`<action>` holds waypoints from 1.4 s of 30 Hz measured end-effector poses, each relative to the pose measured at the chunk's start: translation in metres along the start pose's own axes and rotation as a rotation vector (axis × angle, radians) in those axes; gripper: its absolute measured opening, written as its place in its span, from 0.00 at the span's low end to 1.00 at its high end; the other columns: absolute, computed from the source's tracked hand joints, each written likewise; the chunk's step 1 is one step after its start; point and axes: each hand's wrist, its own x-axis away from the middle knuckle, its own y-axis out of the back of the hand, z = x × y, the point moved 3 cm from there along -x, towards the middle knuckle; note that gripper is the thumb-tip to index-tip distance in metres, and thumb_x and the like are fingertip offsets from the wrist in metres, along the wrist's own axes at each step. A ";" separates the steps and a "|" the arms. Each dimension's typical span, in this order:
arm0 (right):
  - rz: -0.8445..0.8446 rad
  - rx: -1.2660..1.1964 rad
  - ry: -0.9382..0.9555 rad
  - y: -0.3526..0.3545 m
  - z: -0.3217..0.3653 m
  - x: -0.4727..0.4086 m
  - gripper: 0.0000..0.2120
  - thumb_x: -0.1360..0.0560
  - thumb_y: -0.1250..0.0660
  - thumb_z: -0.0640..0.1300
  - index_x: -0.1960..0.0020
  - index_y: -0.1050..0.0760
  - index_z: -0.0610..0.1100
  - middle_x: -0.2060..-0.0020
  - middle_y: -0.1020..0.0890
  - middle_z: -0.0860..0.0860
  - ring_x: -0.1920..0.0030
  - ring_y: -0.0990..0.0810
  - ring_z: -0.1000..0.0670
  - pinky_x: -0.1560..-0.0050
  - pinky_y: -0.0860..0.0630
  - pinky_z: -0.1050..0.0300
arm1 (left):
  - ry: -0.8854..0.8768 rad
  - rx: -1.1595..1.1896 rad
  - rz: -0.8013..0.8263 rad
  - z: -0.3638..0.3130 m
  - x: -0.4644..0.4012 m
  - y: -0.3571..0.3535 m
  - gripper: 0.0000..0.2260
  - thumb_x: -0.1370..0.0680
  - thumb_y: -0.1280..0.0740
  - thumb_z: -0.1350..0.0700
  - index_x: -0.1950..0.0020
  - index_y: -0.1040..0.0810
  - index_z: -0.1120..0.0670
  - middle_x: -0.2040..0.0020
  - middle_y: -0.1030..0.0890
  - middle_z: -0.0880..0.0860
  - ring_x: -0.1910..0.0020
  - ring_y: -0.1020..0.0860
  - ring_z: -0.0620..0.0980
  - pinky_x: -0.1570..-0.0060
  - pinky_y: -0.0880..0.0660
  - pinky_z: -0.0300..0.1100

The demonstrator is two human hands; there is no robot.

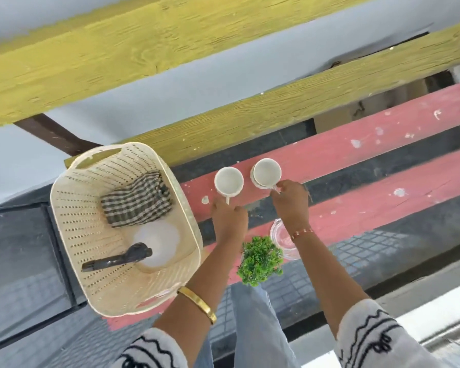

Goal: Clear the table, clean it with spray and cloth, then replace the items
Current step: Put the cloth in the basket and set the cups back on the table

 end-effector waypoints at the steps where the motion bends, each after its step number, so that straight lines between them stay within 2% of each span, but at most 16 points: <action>1: -0.002 0.011 0.016 -0.002 0.000 -0.001 0.11 0.26 0.34 0.41 0.46 0.23 0.36 0.51 0.19 0.41 0.48 0.23 0.42 0.55 0.32 0.56 | 0.015 -0.019 0.002 0.002 -0.004 0.000 0.22 0.25 0.42 0.64 0.30 0.38 0.57 0.41 0.25 0.57 0.55 0.21 0.55 0.59 0.22 0.42; 3: -0.007 0.006 0.023 -0.004 -0.003 -0.004 0.06 0.25 0.35 0.41 0.55 0.24 0.38 0.59 0.22 0.42 0.57 0.25 0.44 0.60 0.37 0.58 | 0.011 -0.098 0.003 0.004 -0.012 0.000 0.16 0.22 0.43 0.61 0.35 0.31 0.59 0.52 0.24 0.54 0.68 0.28 0.44 0.75 0.32 0.35; 4: -0.013 0.000 0.026 -0.005 -0.005 -0.006 0.06 0.25 0.35 0.42 0.59 0.27 0.40 0.62 0.24 0.44 0.60 0.28 0.46 0.63 0.38 0.58 | 0.002 -0.125 -0.009 0.005 -0.016 -0.001 0.14 0.21 0.44 0.60 0.38 0.28 0.60 0.55 0.25 0.54 0.69 0.31 0.43 0.76 0.37 0.35; 7: -0.005 -0.028 0.046 -0.007 -0.010 -0.006 0.15 0.25 0.34 0.41 0.68 0.33 0.42 0.71 0.30 0.47 0.67 0.33 0.47 0.71 0.41 0.58 | 0.013 -0.151 -0.050 0.007 -0.027 -0.001 0.12 0.21 0.42 0.58 0.43 0.24 0.62 0.53 0.21 0.59 0.65 0.28 0.48 0.73 0.38 0.38; 10: 0.037 -0.021 0.050 -0.008 -0.013 -0.005 0.18 0.25 0.35 0.38 0.71 0.36 0.42 0.75 0.32 0.48 0.70 0.34 0.48 0.71 0.41 0.59 | -0.002 -0.162 -0.084 0.009 -0.032 -0.001 0.13 0.20 0.42 0.58 0.48 0.22 0.65 0.57 0.20 0.60 0.60 0.28 0.50 0.65 0.36 0.40; 12: 0.032 -0.055 0.027 -0.007 -0.012 -0.003 0.14 0.25 0.35 0.39 0.68 0.29 0.35 0.73 0.25 0.42 0.68 0.27 0.42 0.69 0.38 0.58 | -0.028 -0.145 -0.106 0.009 -0.032 0.001 0.12 0.20 0.41 0.59 0.55 0.22 0.66 0.68 0.25 0.55 0.62 0.29 0.50 0.61 0.32 0.32; 13: 0.014 -0.087 0.017 -0.006 -0.010 -0.001 0.14 0.25 0.34 0.40 0.65 0.26 0.32 0.70 0.21 0.39 0.66 0.23 0.39 0.68 0.35 0.58 | -0.028 -0.127 -0.113 0.008 -0.031 0.003 0.12 0.21 0.41 0.60 0.58 0.22 0.65 0.71 0.29 0.52 0.64 0.30 0.50 0.61 0.34 0.21; 14: -0.007 -0.124 0.006 -0.005 -0.009 0.001 0.13 0.25 0.34 0.40 0.64 0.25 0.32 0.67 0.18 0.37 0.64 0.20 0.40 0.68 0.32 0.58 | -0.031 -0.111 -0.118 0.008 -0.031 0.002 0.12 0.21 0.40 0.60 0.59 0.22 0.65 0.72 0.30 0.51 0.65 0.30 0.49 0.65 0.37 0.16; 17: -0.032 -0.222 -0.034 -0.004 0.002 0.013 0.12 0.24 0.34 0.41 0.62 0.22 0.34 0.67 0.17 0.43 0.61 0.16 0.42 0.66 0.25 0.56 | -0.044 -0.081 -0.105 0.004 -0.023 0.007 0.11 0.22 0.39 0.60 0.58 0.21 0.65 0.71 0.27 0.52 0.64 0.28 0.50 0.73 0.35 0.28; 21: -0.093 -0.289 -0.014 0.006 0.034 0.046 0.13 0.25 0.33 0.41 0.68 0.24 0.39 0.70 0.18 0.44 0.62 0.16 0.41 0.65 0.26 0.56 | -0.107 -0.020 -0.103 -0.010 0.002 0.033 0.11 0.23 0.37 0.59 0.55 0.21 0.67 0.61 0.19 0.60 0.61 0.22 0.55 0.64 0.27 0.44; 25: -0.173 -0.339 0.080 0.025 0.078 0.095 0.12 0.25 0.34 0.41 0.63 0.21 0.35 0.66 0.16 0.41 0.64 0.18 0.45 0.64 0.27 0.60 | -0.173 0.048 -0.105 -0.023 0.035 0.076 0.09 0.24 0.37 0.59 0.56 0.20 0.64 0.61 0.18 0.60 0.60 0.19 0.58 0.60 0.21 0.48; 31: -0.252 -0.370 0.246 0.033 0.137 0.179 0.18 0.25 0.34 0.42 0.74 0.29 0.47 0.70 0.18 0.43 0.62 0.17 0.41 0.58 0.24 0.52 | -0.382 0.111 -0.146 -0.026 0.092 0.165 0.13 0.25 0.36 0.58 0.67 0.23 0.65 0.66 0.19 0.64 0.66 0.22 0.56 0.64 0.25 0.50; 35: -0.268 -0.396 0.376 0.026 0.171 0.244 0.15 0.25 0.34 0.41 0.69 0.24 0.35 0.68 0.17 0.40 0.64 0.20 0.41 0.63 0.28 0.55 | -0.438 0.177 -0.176 -0.010 0.128 0.229 0.14 0.27 0.37 0.55 0.69 0.26 0.63 0.68 0.21 0.64 0.70 0.21 0.58 0.71 0.23 0.48; 37: -0.245 -0.418 0.449 0.013 0.192 0.279 0.15 0.25 0.34 0.42 0.70 0.24 0.40 0.68 0.17 0.41 0.63 0.19 0.42 0.61 0.27 0.54 | -0.475 0.212 -0.225 0.003 0.145 0.269 0.13 0.25 0.37 0.59 0.69 0.26 0.62 0.69 0.22 0.61 0.69 0.22 0.55 0.69 0.25 0.42; 40: -0.212 -0.463 0.530 -0.006 0.220 0.324 0.20 0.26 0.33 0.42 0.76 0.30 0.50 0.76 0.21 0.48 0.63 0.17 0.40 0.61 0.29 0.52 | -0.525 0.262 -0.279 0.025 0.165 0.320 0.12 0.26 0.36 0.58 0.67 0.25 0.64 0.70 0.26 0.58 0.67 0.27 0.50 0.64 0.27 0.46; 42: -0.182 -0.477 0.573 -0.019 0.235 0.347 0.18 0.26 0.33 0.41 0.74 0.28 0.47 0.77 0.23 0.49 0.63 0.17 0.39 0.60 0.28 0.50 | -0.526 0.303 -0.303 0.039 0.175 0.349 0.14 0.28 0.35 0.56 0.68 0.26 0.64 0.70 0.27 0.58 0.68 0.28 0.50 0.63 0.26 0.47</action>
